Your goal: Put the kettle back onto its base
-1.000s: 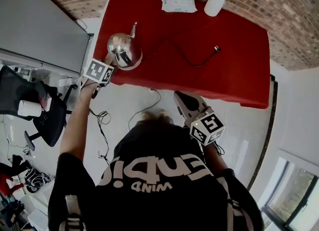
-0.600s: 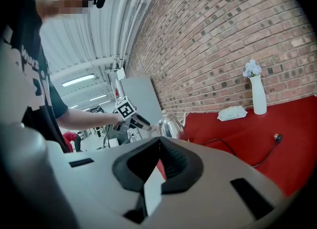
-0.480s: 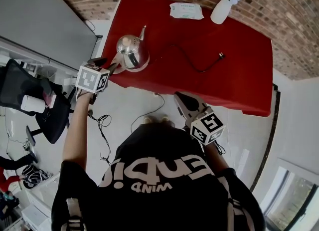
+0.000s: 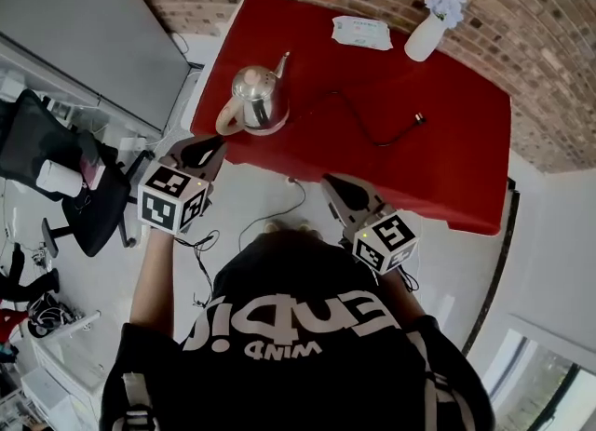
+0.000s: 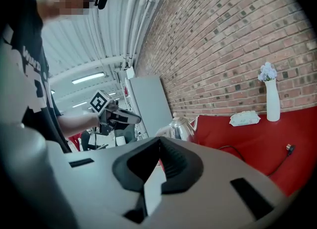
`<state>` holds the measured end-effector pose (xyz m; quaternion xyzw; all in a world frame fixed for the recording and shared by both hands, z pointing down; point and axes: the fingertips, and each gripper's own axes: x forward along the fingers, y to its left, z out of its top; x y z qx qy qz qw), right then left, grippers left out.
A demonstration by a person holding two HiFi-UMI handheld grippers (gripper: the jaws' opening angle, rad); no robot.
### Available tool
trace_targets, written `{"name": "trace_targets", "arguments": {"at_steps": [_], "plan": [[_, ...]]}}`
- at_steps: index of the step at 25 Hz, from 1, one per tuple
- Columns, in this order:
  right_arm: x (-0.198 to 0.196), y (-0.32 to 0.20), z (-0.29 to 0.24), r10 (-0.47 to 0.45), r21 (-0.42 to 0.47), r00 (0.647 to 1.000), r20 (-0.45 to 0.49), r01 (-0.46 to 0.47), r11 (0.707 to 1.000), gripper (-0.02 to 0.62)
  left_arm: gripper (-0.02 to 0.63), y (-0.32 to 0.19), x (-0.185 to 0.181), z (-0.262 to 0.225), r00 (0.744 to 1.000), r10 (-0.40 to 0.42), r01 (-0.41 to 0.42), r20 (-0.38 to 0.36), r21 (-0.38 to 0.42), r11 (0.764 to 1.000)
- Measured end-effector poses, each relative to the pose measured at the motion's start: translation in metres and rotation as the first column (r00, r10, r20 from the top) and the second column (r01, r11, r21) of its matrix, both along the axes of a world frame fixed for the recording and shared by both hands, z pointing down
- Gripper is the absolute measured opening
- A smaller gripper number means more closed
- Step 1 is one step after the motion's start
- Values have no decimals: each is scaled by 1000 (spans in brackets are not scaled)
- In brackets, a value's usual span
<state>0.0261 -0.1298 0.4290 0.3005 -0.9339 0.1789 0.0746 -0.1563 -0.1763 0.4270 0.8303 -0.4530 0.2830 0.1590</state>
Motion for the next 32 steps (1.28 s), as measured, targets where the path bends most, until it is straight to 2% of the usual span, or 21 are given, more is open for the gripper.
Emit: {"name": "trace_targets", "arguments": {"at_steps": [3,6,9,13,20,32], "plan": [[-6,3,-3,-19,3,1000,3,19,1000,23,40,22,10,-6,996,-16,19,-86,28,999],[-10,7,-4,-37,1,999,4,37,999,23,34,43,13,-15,982,-67,76,-175,48,996],[-16,13,-5,-57,-1,998,6,57,998,23,29,61,14,-25,969,-86,109,-230,92,990],[-26,23,-6,-89,-1,996,11,89,996,23,18,82,14,-19,967,-92,124,-237,122,985],[-36,41,-13,-132,18,991,21,132,991,23,9,104,4,-22,948,-138,188,-287,154,970],[-45,62,-24,-184,54,983,28,182,982,23,9,132,3,-25,955,-147,195,-258,169,966]]}}
